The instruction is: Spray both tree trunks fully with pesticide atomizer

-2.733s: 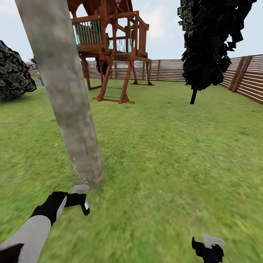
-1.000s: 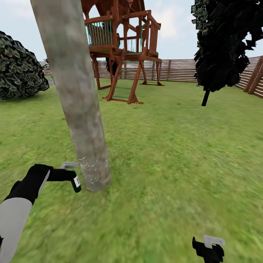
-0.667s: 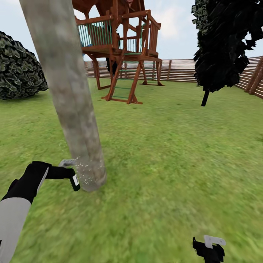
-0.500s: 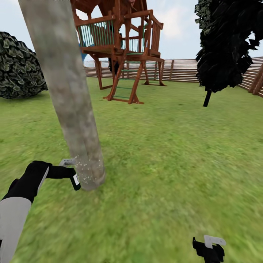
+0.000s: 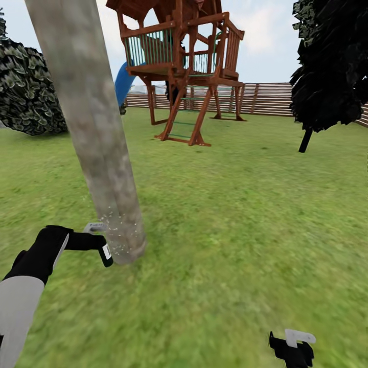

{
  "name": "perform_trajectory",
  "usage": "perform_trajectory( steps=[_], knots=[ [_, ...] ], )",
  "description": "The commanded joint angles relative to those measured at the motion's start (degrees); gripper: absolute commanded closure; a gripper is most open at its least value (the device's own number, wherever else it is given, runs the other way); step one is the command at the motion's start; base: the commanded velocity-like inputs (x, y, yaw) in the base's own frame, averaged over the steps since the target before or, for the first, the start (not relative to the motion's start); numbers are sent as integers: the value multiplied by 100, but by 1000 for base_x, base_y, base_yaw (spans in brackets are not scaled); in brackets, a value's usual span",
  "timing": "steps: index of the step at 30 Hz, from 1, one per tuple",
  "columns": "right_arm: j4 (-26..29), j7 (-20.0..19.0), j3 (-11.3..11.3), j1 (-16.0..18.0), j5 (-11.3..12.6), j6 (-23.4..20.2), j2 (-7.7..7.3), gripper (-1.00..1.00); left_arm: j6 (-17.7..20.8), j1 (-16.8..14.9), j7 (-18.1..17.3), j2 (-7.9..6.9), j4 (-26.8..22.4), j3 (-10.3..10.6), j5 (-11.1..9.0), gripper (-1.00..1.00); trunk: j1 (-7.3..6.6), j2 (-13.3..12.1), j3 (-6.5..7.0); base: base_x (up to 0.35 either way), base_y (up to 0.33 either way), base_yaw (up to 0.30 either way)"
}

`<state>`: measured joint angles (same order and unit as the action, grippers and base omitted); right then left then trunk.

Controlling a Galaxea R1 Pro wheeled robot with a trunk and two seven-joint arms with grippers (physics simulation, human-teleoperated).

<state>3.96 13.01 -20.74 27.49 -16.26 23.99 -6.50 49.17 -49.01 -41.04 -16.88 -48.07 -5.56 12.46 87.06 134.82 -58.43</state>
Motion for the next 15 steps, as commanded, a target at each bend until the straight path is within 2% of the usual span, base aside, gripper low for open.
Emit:
perform_trajectory(
  steps=[1, 7, 15],
  knots=[
    [0, 0, 0, 1, 0, 0, 0, -100, 1, 3, 0, 0, 0, -3, -7, 100, 0, 0, 0, 1, -275, 0],
    [0, 0, 0, -1, 0, 0, 0, -100, 5, 5, 0, 0, 0, -15, 6, 100, 0, 0, 0, 11, -275, 14],
    [0, -1, 0, 0, 0, 0, 9, -100, 153, 5, 8, -8, 0, -15, 26, 100, 0, 0, 0, 177, -238, 249]
  ],
)
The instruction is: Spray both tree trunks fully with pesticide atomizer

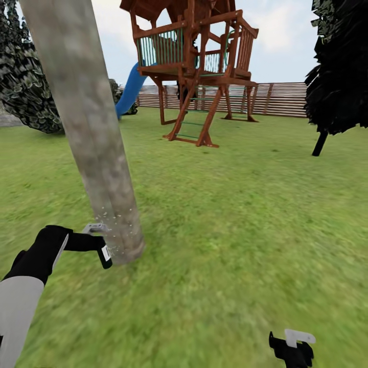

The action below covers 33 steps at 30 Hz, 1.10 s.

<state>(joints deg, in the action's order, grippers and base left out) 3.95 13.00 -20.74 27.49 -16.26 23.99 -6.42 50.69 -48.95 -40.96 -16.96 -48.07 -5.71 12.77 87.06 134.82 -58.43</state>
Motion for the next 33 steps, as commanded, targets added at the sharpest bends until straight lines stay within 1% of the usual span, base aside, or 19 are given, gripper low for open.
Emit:
perform_trajectory(
  steps=[1, 5, 14, 16, 25, 27, 33],
  knots=[
    [0, -4, 0, 0, 0, 0, 0, -100, 2, -6, 0, 0, 0, 0, -4, 100, 0, 0, 0, 231, -203, 278],
    [0, -8, 0, 1, 0, 0, -3, -100, 2, 9, 0, 1, 0, 5, 2, 100, 0, 0, 0, 186, -219, 111],
    [0, -1, 0, 0, 0, 0, -18, -100, 2, 18, 24, -2, 5, 24, 14, 100, 0, 0, 0, 6, -272, 2],
    [0, -3, 0, -2, 0, 0, -10, -100, 2, 23, 54, -46, 52, -1, 15, 100, 0, 0, 0, 0, -274, 57],
    [0, -3, 0, -3, 0, 0, -4, -100, 4, 12, 132, -70, 61, -9, 55, 100, 0, 0, 0, 68, -274, 264],
    [0, -2, 0, -1, 0, 0, -5, -100, 9, 27, 357, -67, 67, -9, 52, 100, 0, 0, 0, 129, -274, 241],
    [0, -8, 0, -1, 0, 0, 0, -100, 11, 35, 439, -59, 70, -11, 50, 100, 0, 0, 0, 147, -269, 35]
  ],
)
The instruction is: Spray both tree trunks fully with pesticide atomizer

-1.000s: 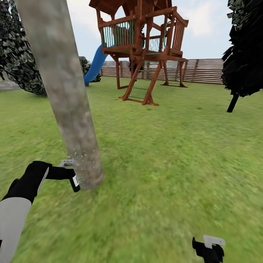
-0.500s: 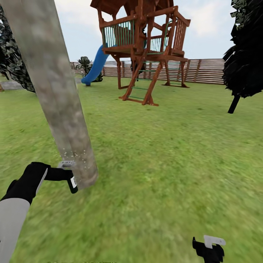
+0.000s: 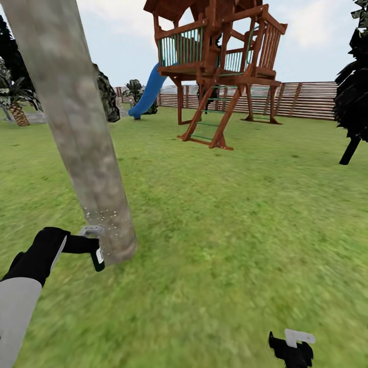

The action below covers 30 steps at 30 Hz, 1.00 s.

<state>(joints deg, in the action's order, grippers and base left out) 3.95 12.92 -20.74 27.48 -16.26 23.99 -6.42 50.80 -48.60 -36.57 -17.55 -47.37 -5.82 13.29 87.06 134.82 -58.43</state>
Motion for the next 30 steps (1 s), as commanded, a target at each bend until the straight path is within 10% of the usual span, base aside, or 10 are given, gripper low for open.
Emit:
perform_trajectory(
  steps=[1, 21, 30],
  knots=[
    [0, 0, 0, 1, 0, 0, 0, -100, 0, 0, 0, 0, 0, 0, -2, 100, 0, 0, 0, 153, -266, 1],
    [0, 0, 1, 3, 0, 0, 9, -100, -109, 309, 577, 0, 500, -10, -11, 100, 0, 0, 0, 154, -266, 204],
    [-2, 0, 7, 1, -6, 7, -11, -100, -1304, 395, 1260, 138, 1942, -30, -146, 100, 0, 0, 0, 163, -258, 40]
  ],
)
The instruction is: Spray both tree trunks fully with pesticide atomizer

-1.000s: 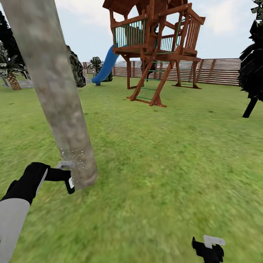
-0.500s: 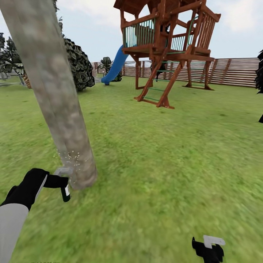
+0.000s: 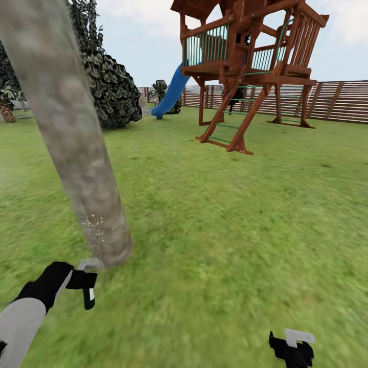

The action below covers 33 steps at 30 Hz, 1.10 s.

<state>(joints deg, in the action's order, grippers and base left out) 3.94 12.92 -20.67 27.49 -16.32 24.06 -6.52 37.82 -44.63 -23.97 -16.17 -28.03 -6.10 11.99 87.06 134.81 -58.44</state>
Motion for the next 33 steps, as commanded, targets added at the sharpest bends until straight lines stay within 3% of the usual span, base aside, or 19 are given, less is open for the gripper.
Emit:
perform_trajectory(
  steps=[1, 2, 3, 4, 6, 8, 11, 13, 14, 16, 18, 20, 33],
  knots=[
    [0, 0, -1, 1, 0, 1, 1, -100, -157, -2, 3, -7, 229, -54, -29, 100, 0, 0, 1, 217, -214, 0],
    [-1, 0, 0, 0, 2, 2, 1, -100, -368, -2, 4, -8, 480, -205, -69, 100, 0, 0, 1, 235, -196, 0],
    [0, 0, 1, -3, 4, 2, 8, -100, -800, -2, 12, -10, 808, -537, -92, 100, 0, 0, 1, 260, -177, 0],
    [1, 0, 1, -3, 5, 2, 9, -100, -978, 2, 102, -20, 1026, -682, -102, 100, 0, 0, 1, 271, -171, 0],
    [2, 0, 1, -1, 6, 2, 17, -100, -1091, 7, 518, -23, 1288, -765, -118, 100, 0, 0, 1, 276, -168, 2],
    [2, 0, 0, -1, 6, 2, 19, -100, -1135, 98, 910, -8, 1397, -797, -164, 100, 0, 0, 1, 278, -167, 135],
    [2, 0, 1, -2, 6, 2, 19, -100, -1347, 134, 985, 5, 1411, -827, -229, 100, 0, 0, 1, 279, -166, 258],
    [2, 1, 2, 0, 6, 2, 26, -100, -1511, 158, 970, 16, 1429, -929, -573, 100, 0, 0, 1, 172, -94, 275],
    [2, 0, 2, 1, 6, 2, 27, -100, -1528, 167, 960, 32, 1430, -936, -621, 100, 0, 0, 1, 33, -17, 276],
    [-3, 0, 2, -1, 4, 2, 28, -100, -1537, 174, 930, 67, 1431, -941, -645, 100, 0, 0, 1, 13, -6, 269],
    [-1, 0, 2, -1, 5, 2, 28, -100, -1547, 174, 921, 253, 1425, -931, -634, 100, 0, 0, 1, 71, -40, 107],
    [-1, 0, 2, 1, 6, 2, 28, -100, -1549, 174, 920, 300, 1423, -929, -638, 100, 0, 0, 1, 193, -140, 20],
    [-7, 0, 2, 0, 5, 1, 28, -100, -1556, 174, 929, 316, 1416, -937, -654, 100, 0, 0, 1, 157, -215, 34]
  ],
)
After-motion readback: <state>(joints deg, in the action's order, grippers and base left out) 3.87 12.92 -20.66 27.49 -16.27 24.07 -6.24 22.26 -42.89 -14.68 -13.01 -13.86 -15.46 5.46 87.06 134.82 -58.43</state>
